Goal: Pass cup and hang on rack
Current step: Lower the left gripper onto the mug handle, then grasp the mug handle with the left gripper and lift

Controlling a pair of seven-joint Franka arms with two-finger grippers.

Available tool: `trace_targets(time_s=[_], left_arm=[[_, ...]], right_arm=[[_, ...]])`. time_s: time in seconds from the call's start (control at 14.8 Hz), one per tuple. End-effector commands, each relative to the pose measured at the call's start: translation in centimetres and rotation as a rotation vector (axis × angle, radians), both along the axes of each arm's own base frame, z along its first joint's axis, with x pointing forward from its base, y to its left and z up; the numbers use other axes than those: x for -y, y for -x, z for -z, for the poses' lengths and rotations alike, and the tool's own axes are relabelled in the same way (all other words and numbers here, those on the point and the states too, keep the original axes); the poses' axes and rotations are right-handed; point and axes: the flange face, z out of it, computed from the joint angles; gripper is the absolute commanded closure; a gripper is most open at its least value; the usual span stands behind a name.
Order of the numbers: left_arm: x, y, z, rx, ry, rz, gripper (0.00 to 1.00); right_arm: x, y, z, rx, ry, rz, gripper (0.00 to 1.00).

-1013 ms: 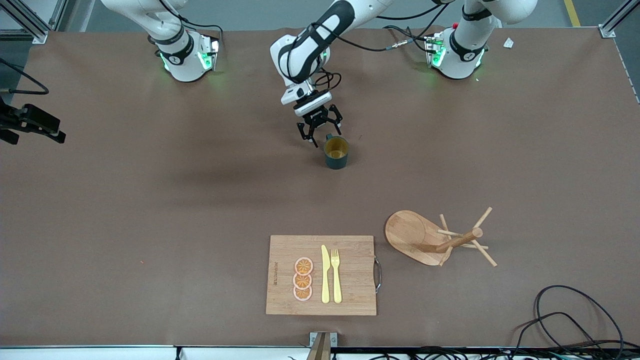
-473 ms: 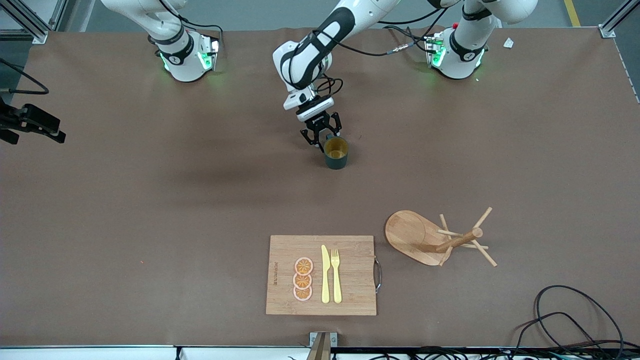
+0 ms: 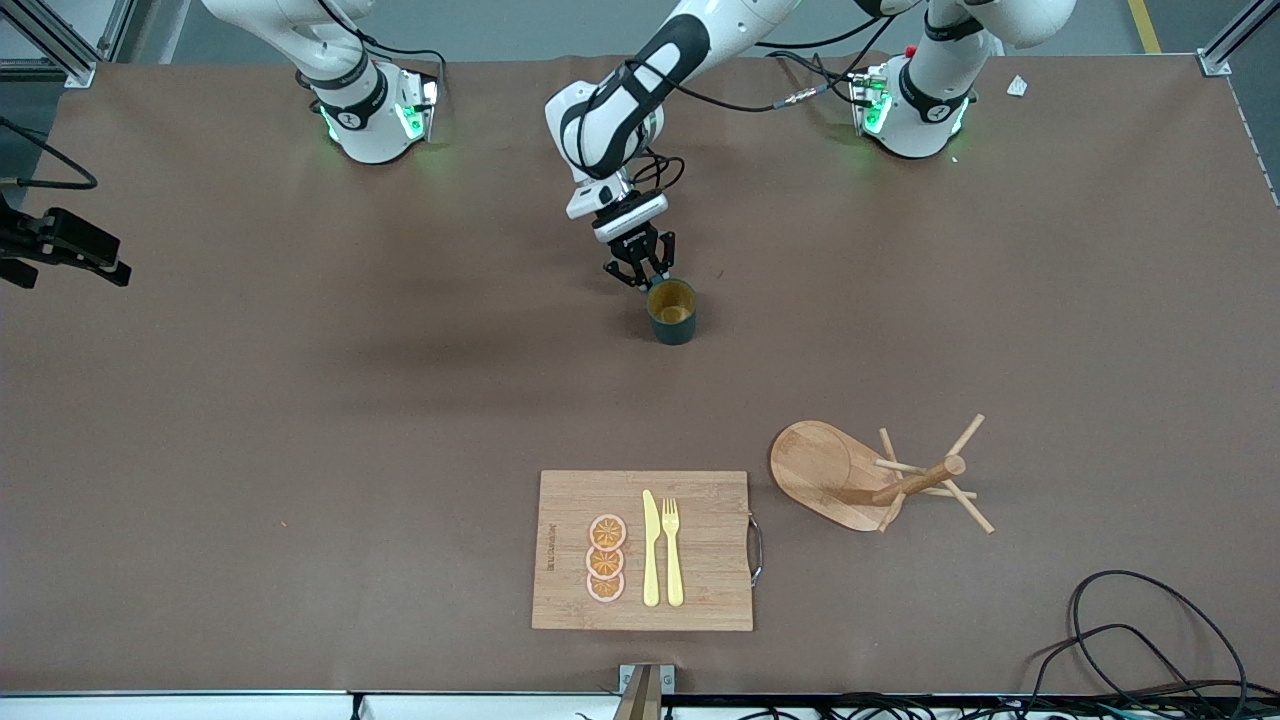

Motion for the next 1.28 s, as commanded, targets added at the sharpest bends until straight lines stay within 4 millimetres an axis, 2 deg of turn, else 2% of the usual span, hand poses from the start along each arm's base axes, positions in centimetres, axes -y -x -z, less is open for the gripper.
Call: trace_targets(time_s=[0.0, 0.07, 0.14, 0.27, 0.34, 0.61, 0.74, 0.88, 1.22], left_arm=[[0.3, -2.6, -2.4, -0.012, 0.060, -0.024, 0.99], [0.3, -3.6, -3.8, -0.048, 0.082, -0.046, 0.99], [0.8, -4.5, -6.1, -0.092, 0.124, -0.060, 0.99], [0.6, -7.1, -10.7, -0.163, 0.191, -0.095, 0.99], [0.4, -8.6, -13.8, -0.204, 0.242, -0.111, 0.99], [-2.6, -13.8, -22.1, -0.379, 0.363, -0.153, 0.99], [-4.0, -16.2, -25.0, -0.447, 0.454, -0.182, 0.99], [-6.2, -19.2, -27.4, -0.505, 0.576, -0.216, 0.99], [-11.3, -25.9, -32.0, -0.638, 0.814, -0.260, 0.99]], right_arm=[[0.0, 0.9, -0.4, 0.005, -0.006, -0.001, 0.00], [-0.1, 1.0, -0.5, 0.004, -0.006, -0.002, 0.00], [-0.2, 1.1, -0.6, 0.005, -0.006, -0.004, 0.00], [-0.3, 1.0, -0.5, 0.007, -0.006, -0.005, 0.00], [-0.3, 1.0, -0.6, 0.008, -0.006, -0.005, 0.00], [-0.2, 0.9, -0.6, 0.014, -0.003, -0.002, 0.00], [-0.1, 0.9, -0.7, 0.013, -0.001, -0.003, 0.00], [-0.2, 1.0, -0.7, 0.011, -0.003, -0.003, 0.00], [-0.2, 0.9, -0.9, 0.016, -0.001, -0.009, 0.00]])
